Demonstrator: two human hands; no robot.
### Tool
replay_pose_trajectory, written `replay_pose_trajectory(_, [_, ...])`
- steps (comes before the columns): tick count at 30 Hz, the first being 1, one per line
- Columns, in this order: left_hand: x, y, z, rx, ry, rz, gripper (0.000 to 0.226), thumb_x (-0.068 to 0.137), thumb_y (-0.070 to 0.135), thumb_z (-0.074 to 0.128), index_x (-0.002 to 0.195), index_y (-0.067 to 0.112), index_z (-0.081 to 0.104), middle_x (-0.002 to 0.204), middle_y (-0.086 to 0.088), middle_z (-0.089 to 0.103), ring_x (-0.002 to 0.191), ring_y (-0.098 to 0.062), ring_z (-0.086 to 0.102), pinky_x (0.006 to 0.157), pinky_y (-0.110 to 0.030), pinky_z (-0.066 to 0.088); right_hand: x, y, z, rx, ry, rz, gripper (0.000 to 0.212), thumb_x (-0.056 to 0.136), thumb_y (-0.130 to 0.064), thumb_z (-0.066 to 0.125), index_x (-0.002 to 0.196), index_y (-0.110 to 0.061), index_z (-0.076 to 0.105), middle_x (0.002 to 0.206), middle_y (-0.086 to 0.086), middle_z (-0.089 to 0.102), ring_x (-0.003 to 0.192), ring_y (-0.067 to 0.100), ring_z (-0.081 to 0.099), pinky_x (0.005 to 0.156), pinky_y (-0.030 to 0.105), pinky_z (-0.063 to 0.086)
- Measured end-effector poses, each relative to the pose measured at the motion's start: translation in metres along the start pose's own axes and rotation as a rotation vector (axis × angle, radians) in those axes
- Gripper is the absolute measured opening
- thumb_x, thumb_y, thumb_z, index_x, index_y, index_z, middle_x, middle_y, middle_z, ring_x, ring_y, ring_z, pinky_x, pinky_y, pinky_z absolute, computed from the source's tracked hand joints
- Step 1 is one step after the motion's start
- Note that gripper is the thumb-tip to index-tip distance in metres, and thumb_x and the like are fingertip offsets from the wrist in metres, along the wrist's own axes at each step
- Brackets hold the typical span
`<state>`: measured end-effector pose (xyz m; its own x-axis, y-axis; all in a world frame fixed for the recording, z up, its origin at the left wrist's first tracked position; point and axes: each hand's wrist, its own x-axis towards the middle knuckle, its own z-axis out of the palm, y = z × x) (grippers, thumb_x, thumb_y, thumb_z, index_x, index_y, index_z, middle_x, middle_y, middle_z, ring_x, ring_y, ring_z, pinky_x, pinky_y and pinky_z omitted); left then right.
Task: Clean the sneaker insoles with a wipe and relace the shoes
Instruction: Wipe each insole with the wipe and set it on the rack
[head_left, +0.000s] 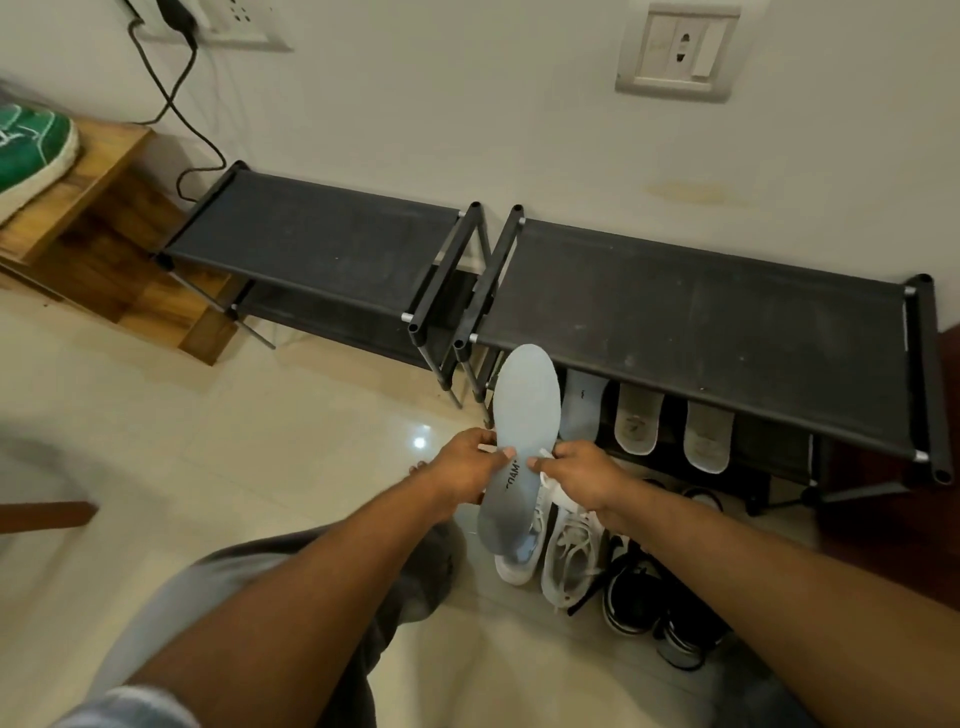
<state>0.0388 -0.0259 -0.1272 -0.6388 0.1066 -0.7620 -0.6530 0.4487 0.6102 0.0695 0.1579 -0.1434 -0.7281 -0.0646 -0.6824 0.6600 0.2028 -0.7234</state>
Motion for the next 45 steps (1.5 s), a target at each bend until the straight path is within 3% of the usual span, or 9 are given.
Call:
replay_pose_trajectory(3, [0.007, -0.013, -0.007, 0.211, -0.071, -0.116, 0.043, 0.102, 0.032, 0.072, 0.141, 0.019, 0.057, 0.133, -0.010, 0.065, 0.112, -0.033, 0.070, 0.075, -0.042, 0.065, 0.017, 0.007, 0.002, -0.023, 0.004, 0.050, 0.006, 0.098, -0.024, 0.072, 0.102, -0.020, 0.074, 0.113, 0.002, 0.076, 0.105, 0.022, 0.070, 0.098, 0.043, 0.056])
replay_pose_trajectory(7, [0.018, -0.032, -0.009, 0.409, -0.204, -0.190, 0.033, 0.102, 0.018, 0.072, 0.134, 0.012, 0.064, 0.115, -0.008, 0.068, 0.093, -0.026, 0.077, 0.088, -0.045, 0.066, 0.045, 0.023, 0.007, -0.083, 0.003, 0.135, 0.022, 0.096, -0.027, 0.074, 0.114, -0.013, 0.074, 0.116, 0.005, 0.076, 0.108, 0.028, 0.071, 0.101, 0.052, 0.056])
replay_pose_trajectory(10, [0.031, -0.041, -0.008, 0.448, -0.162, -0.164, 0.026, 0.097, 0.010, 0.076, 0.122, 0.014, 0.068, 0.115, -0.010, 0.066, 0.097, -0.029, 0.076, 0.088, -0.047, 0.066, 0.060, 0.028, 0.010, -0.053, 0.036, 0.141, 0.029, 0.096, -0.025, 0.074, 0.121, -0.009, 0.072, 0.119, 0.006, 0.074, 0.108, 0.028, 0.070, 0.102, 0.047, 0.056])
replay_pose_trajectory(17, [0.057, -0.045, 0.000, 0.317, -0.078, -0.132, 0.026, 0.103, 0.015, 0.068, 0.128, 0.020, 0.062, 0.121, -0.012, 0.067, 0.096, -0.026, 0.077, 0.073, -0.036, 0.067, 0.081, 0.024, 0.000, -0.096, 0.118, 0.123, 0.023, 0.098, -0.027, 0.072, 0.114, -0.010, 0.071, 0.096, 0.004, 0.069, 0.082, 0.019, 0.063, 0.069, 0.031, 0.049])
replay_pose_trajectory(21, [0.075, -0.047, 0.006, 0.262, 0.034, -0.085, 0.032, 0.104, 0.019, 0.067, 0.136, 0.022, 0.060, 0.125, -0.012, 0.069, 0.096, -0.023, 0.076, 0.070, -0.032, 0.064, 0.096, 0.022, -0.001, -0.059, 0.172, 0.100, 0.022, 0.098, -0.025, 0.072, 0.110, -0.007, 0.072, 0.104, 0.007, 0.072, 0.093, 0.023, 0.066, 0.081, 0.033, 0.053])
replay_pose_trajectory(26, [0.097, -0.048, 0.010, 0.186, 0.214, 0.005, 0.023, 0.103, 0.020, 0.065, 0.124, 0.030, 0.066, 0.125, -0.012, 0.071, 0.101, -0.031, 0.072, 0.078, -0.041, 0.066, 0.117, 0.030, 0.007, -0.029, 0.244, 0.077, 0.040, 0.095, -0.030, 0.073, 0.133, -0.017, 0.067, 0.130, 0.005, 0.068, 0.114, 0.025, 0.066, 0.099, 0.037, 0.054])
replay_pose_trajectory(33, [0.129, -0.052, 0.017, 0.024, 0.315, 0.063, 0.036, 0.103, 0.023, 0.069, 0.139, 0.025, 0.067, 0.137, -0.010, 0.070, 0.117, -0.031, 0.069, 0.104, -0.048, 0.058, 0.138, 0.022, 0.010, 0.038, 0.344, 0.057, 0.012, 0.096, -0.029, 0.071, 0.102, -0.018, 0.073, 0.105, 0.006, 0.075, 0.099, 0.028, 0.072, 0.092, 0.044, 0.060])
replay_pose_trajectory(39, [0.153, -0.031, 0.025, -0.101, 0.395, 0.081, 0.017, 0.098, 0.021, 0.073, 0.114, 0.024, 0.079, 0.117, -0.003, 0.078, 0.099, -0.022, 0.069, 0.097, -0.035, 0.058, 0.138, 0.028, 0.012, 0.072, 0.329, 0.129, 0.022, 0.098, -0.032, 0.072, 0.108, -0.012, 0.075, 0.108, 0.011, 0.074, 0.099, 0.030, 0.071, 0.080, 0.037, 0.058])
replay_pose_trajectory(45, [0.172, -0.029, 0.038, -0.218, 0.450, -0.006, 0.008, 0.089, 0.030, 0.082, 0.094, 0.028, 0.077, 0.101, 0.002, 0.078, 0.097, -0.027, 0.075, 0.092, -0.044, 0.063, 0.137, 0.038, 0.017, -0.025, 0.285, 0.209, 0.032, 0.094, -0.038, 0.074, 0.103, -0.008, 0.073, 0.102, 0.015, 0.074, 0.095, 0.033, 0.072, 0.063, 0.031, 0.053])
